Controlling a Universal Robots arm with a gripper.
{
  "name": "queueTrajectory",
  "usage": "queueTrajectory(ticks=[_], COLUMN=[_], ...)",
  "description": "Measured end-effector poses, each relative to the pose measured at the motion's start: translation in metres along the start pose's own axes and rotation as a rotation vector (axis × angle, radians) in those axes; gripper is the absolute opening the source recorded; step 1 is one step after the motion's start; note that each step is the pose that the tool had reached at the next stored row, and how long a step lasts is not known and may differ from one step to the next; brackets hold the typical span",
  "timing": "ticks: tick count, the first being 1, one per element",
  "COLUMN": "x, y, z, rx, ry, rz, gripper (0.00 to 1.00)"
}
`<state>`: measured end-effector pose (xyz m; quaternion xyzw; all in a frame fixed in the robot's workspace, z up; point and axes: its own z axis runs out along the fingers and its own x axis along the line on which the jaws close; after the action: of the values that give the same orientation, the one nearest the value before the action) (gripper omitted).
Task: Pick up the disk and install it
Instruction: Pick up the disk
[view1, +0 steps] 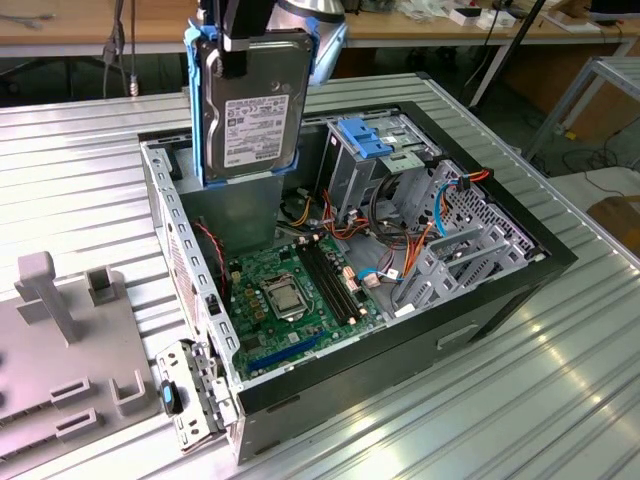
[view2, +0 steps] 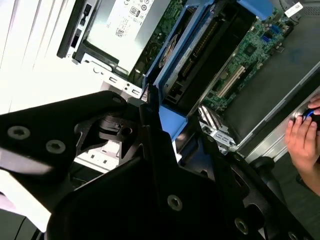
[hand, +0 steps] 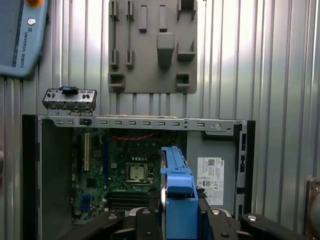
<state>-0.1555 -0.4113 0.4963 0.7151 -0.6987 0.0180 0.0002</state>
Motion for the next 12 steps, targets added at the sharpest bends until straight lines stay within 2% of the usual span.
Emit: queueTrajectory(ticks=[3,12], x=[0.0022,0.0058], y=[-0.0088,-0.0322], z=[0.0016,0.0052], rx=[0.0001,-0.0003], ry=[-0.0077,-0.0085], rz=[0.000,0.007], gripper=[0.37,0.37])
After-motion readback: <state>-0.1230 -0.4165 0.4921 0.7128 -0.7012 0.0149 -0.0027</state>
